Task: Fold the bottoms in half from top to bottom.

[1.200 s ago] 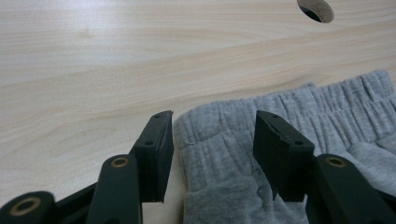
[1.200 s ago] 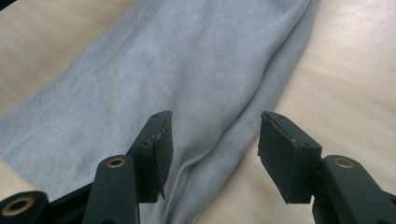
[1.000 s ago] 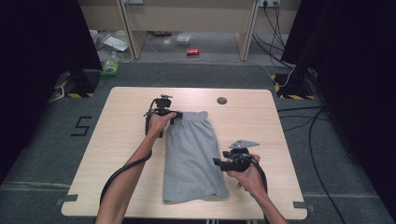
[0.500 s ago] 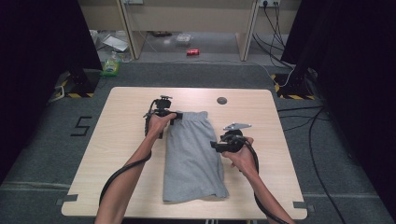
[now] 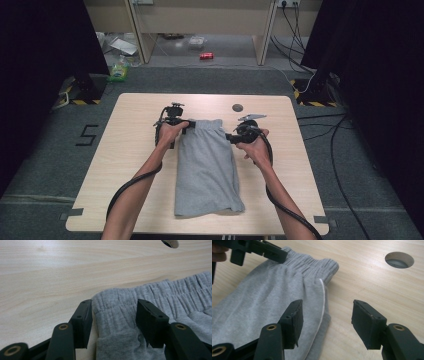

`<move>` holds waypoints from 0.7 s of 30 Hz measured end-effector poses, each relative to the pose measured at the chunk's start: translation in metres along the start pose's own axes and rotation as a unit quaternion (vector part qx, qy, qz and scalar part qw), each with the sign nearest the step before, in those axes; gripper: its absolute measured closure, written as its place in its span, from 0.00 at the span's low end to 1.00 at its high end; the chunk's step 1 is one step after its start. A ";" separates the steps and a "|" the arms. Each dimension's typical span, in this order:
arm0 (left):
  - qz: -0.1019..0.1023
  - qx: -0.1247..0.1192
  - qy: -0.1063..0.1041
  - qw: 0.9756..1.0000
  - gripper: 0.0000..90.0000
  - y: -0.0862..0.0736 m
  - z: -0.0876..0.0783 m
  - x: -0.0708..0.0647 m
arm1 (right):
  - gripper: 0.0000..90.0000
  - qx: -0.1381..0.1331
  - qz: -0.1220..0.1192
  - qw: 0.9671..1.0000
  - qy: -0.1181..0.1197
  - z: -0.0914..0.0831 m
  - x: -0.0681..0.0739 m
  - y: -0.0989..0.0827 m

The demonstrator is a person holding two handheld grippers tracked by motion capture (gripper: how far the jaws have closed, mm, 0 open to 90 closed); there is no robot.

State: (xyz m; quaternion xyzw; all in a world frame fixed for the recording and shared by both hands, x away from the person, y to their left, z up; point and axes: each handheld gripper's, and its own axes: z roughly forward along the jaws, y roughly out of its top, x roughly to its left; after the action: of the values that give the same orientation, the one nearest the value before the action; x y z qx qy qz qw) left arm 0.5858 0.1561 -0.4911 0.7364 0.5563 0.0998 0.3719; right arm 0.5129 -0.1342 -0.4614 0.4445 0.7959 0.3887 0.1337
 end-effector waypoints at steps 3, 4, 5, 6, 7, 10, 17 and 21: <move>-0.002 0.001 -0.003 1.000 0.52 0.000 0.000 0.001 | 0.48 0.002 0.003 1.000 -0.004 0.009 -0.005 0.005; -0.002 0.001 -0.004 1.000 0.52 0.000 0.000 0.001 | 0.48 0.003 0.007 1.000 -0.001 0.012 -0.006 0.006; -0.002 0.001 -0.004 1.000 0.52 0.000 0.000 0.001 | 0.48 0.002 0.011 1.000 0.001 0.016 -0.006 0.007; -0.004 0.000 -0.006 1.000 0.51 -0.001 0.000 0.002 | 0.48 0.005 0.011 1.000 0.002 0.020 -0.006 0.008; -0.004 0.000 -0.006 1.000 0.51 -0.001 0.000 0.002 | 0.48 0.008 0.010 1.000 0.004 0.025 -0.005 0.010; -0.006 -0.001 -0.006 1.000 0.51 -0.002 0.000 0.002 | 0.48 0.013 0.011 1.000 0.006 0.037 -0.001 0.016; -0.006 -0.001 -0.009 1.000 0.52 -0.005 0.001 0.004 | 0.50 0.026 0.003 1.000 -0.002 0.061 0.009 0.030; -0.003 0.001 -0.012 1.000 0.54 -0.006 0.000 0.005 | 0.50 0.033 0.005 0.999 -0.001 0.068 0.009 0.033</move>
State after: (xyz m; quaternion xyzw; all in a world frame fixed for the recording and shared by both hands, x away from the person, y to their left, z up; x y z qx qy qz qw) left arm 0.5831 0.1609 -0.4963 0.7359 0.5545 0.0893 0.3783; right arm 0.5658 -0.0829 -0.4808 0.4534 0.8057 0.3625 0.1176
